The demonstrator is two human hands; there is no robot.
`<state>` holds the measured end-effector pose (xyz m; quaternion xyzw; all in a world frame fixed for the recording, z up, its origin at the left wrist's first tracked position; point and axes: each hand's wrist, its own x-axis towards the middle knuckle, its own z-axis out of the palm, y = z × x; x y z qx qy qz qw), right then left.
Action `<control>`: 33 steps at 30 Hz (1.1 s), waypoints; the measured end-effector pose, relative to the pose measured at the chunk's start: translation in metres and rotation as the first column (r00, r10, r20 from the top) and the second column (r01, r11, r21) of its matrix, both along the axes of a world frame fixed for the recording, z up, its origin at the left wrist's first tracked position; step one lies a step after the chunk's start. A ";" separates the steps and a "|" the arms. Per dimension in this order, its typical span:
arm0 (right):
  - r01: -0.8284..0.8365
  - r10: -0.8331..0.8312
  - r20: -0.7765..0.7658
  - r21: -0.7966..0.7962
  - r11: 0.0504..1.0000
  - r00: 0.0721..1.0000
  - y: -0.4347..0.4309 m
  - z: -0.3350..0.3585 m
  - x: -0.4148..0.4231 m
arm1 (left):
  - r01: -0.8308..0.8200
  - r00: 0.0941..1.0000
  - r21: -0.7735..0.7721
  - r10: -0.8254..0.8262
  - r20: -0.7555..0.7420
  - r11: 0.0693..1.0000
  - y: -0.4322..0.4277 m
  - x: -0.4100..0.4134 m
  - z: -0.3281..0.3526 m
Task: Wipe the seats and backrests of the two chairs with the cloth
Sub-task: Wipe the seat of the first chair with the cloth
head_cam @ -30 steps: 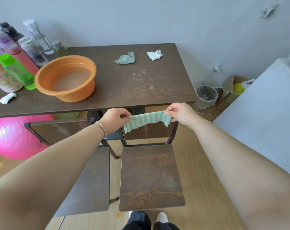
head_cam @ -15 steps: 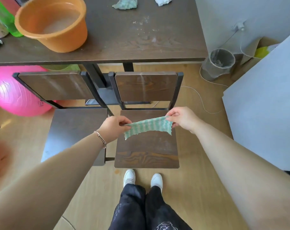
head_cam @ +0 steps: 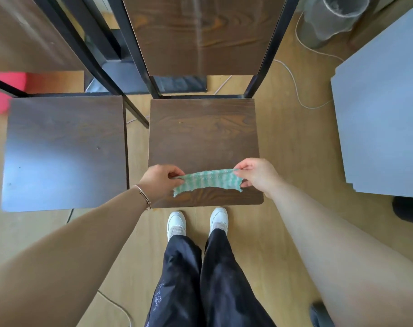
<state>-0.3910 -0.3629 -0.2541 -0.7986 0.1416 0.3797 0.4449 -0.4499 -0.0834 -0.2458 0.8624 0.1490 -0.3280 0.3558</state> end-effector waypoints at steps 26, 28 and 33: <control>-0.260 0.313 0.095 -0.364 0.895 0.945 0.030 -0.096 0.087 | 0.295 0.909 0.424 -0.389 0.153 0.856 0.025 0.088 -0.112; -0.247 0.306 0.112 -0.365 0.898 0.945 0.029 -0.095 0.083 | 0.291 0.885 0.525 -0.433 0.169 0.800 0.027 0.081 -0.109; -0.259 0.346 0.165 -0.398 0.880 0.924 0.035 -0.088 0.072 | 0.263 0.867 0.638 -0.467 0.172 0.724 0.037 0.062 -0.105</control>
